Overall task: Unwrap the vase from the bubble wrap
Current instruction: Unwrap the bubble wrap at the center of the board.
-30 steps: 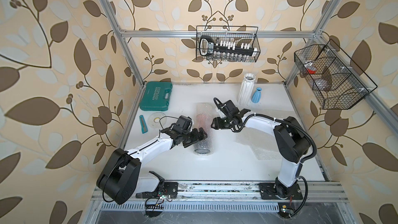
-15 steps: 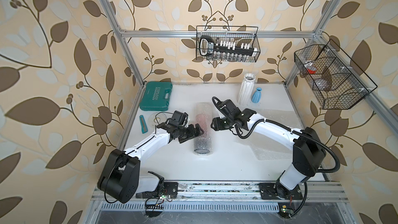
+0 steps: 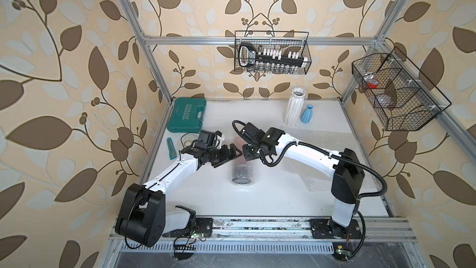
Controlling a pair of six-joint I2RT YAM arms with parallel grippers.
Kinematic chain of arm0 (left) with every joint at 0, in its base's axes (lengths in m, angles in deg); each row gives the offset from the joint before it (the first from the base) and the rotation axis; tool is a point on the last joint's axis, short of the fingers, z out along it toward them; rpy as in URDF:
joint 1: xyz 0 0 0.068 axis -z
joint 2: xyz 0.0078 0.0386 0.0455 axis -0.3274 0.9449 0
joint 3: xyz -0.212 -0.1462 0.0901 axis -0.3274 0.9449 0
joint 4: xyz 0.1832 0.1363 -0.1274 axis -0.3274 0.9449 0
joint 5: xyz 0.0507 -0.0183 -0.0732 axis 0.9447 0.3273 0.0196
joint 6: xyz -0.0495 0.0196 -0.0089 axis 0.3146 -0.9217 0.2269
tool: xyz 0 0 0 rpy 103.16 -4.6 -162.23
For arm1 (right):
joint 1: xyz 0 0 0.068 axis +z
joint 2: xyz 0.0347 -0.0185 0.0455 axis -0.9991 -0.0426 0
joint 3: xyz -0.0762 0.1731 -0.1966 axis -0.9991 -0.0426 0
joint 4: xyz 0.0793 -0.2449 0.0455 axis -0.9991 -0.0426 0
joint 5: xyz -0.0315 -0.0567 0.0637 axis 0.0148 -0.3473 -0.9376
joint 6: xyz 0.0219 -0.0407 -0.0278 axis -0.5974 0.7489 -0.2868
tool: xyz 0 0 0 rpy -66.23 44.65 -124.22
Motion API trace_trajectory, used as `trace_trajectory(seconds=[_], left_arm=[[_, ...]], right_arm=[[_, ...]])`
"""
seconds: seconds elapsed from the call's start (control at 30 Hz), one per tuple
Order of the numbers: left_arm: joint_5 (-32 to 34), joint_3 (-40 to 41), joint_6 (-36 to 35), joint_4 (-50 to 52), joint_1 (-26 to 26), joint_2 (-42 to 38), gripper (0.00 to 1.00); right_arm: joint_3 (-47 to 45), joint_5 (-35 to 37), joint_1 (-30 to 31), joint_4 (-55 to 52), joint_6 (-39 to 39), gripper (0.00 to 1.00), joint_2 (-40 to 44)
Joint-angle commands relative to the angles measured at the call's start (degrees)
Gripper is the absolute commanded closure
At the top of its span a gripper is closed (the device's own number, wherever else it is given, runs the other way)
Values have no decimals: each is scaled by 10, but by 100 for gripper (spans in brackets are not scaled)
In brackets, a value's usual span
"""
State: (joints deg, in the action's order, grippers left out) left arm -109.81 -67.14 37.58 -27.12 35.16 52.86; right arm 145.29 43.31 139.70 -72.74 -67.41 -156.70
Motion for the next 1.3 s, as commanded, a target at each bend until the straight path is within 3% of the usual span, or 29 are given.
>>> trace_trajectory(seconds=[0.0, 0.43, 0.8, 1.27], left_arm=[[-14, -2, 4, -18, -3, 5, 1], [-74, -8, 8, -53, -2, 75, 1], [-81, -1, 18, -73, -1, 121, 1], [-68, 8, 18, -72, -1, 129, 5]], right_arm=[[32, 33, 6, -59, -16, 54, -24], [58, 45, 15, -92, -14, 56, -57], [71, 37, 18, -87, -15, 55, -59], [60, 29, 19, -90, -14, 63, -68]])
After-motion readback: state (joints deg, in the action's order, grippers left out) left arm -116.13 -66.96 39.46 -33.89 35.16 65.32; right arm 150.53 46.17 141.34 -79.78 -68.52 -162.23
